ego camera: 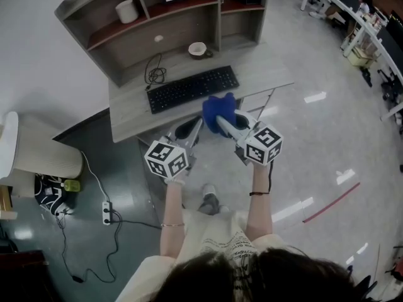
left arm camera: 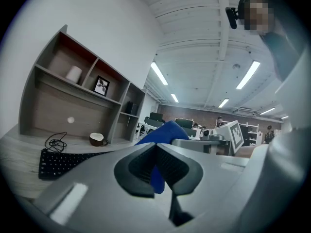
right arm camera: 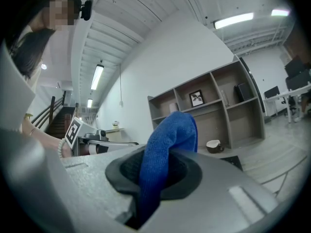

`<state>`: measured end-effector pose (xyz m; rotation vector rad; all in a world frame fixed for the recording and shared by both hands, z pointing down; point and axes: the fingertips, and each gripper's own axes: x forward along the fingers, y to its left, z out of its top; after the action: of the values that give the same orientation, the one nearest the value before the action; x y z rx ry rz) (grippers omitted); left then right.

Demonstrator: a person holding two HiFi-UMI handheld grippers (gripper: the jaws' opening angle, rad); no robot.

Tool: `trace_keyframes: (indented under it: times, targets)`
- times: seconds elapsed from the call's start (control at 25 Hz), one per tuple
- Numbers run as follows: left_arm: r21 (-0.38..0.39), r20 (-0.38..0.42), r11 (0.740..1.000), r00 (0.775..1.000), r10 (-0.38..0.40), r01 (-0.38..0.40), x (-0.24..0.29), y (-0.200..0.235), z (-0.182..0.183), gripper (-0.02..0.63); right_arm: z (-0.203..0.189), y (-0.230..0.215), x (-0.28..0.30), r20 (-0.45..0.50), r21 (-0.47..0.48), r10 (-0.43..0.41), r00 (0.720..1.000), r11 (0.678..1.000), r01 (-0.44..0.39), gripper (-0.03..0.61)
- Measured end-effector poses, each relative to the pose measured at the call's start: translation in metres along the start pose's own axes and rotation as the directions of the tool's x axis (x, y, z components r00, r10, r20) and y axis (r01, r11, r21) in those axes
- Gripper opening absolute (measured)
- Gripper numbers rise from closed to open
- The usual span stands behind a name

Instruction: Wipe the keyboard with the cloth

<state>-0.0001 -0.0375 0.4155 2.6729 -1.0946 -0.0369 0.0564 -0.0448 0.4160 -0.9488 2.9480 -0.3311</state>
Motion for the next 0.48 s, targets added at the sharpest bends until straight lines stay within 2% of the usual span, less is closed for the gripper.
trace_keyframes:
  times: [0.48]
  targets:
    - [-0.007,-0.021,0.999,0.999,-0.035,0.035,0.029,0.027,-0.002,-0.002,-0.002,-0.029,0.015,-0.008,0.006,-0.05,0.999,0.999,0.05,0.052]
